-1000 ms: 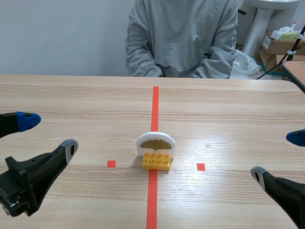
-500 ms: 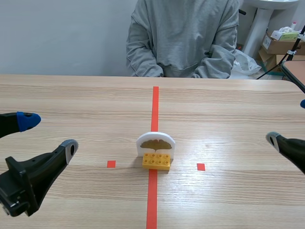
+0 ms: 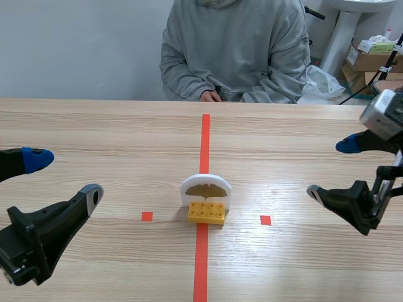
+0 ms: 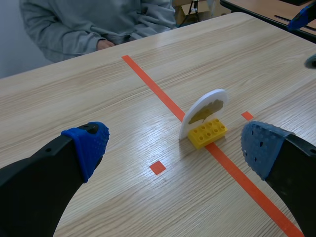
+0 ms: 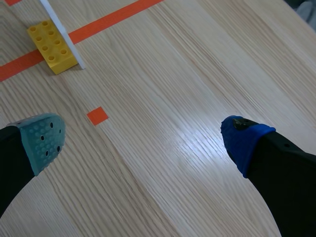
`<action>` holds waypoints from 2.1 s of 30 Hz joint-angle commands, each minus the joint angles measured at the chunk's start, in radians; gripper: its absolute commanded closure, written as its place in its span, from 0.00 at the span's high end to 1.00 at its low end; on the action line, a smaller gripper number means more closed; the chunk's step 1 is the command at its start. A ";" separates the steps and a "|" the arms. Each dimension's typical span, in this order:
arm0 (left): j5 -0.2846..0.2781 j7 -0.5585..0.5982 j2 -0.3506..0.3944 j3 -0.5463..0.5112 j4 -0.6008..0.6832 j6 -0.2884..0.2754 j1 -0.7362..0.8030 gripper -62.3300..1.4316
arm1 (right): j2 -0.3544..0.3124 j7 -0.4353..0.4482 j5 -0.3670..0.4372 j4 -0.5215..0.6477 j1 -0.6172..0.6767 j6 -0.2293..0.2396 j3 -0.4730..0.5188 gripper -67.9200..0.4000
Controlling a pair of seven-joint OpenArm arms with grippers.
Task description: Do the leaf sorting experiment
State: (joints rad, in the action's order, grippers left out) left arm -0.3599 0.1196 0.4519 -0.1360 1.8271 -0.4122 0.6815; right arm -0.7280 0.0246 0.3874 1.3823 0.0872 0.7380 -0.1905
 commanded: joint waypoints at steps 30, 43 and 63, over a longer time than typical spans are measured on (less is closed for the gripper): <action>-0.011 0.011 -0.003 -0.001 0.011 -0.002 -0.003 0.92 | 0.197 0.020 -0.071 -0.286 -0.535 0.008 -0.610 1.00; -0.011 0.011 -0.003 -0.001 0.011 -0.002 -0.003 0.92 | 0.296 0.085 -0.219 -0.394 -0.636 0.008 -0.801 1.00; -0.011 0.011 -0.003 -0.001 0.011 -0.002 -0.003 0.92 | 0.304 0.125 -0.280 -0.396 -0.636 -0.007 -0.832 0.52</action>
State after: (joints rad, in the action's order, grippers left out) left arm -0.3599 0.1192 0.4519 -0.1360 1.8271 -0.4122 0.6815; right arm -0.4213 0.1383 0.1001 0.9684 -0.5255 0.7372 -1.0241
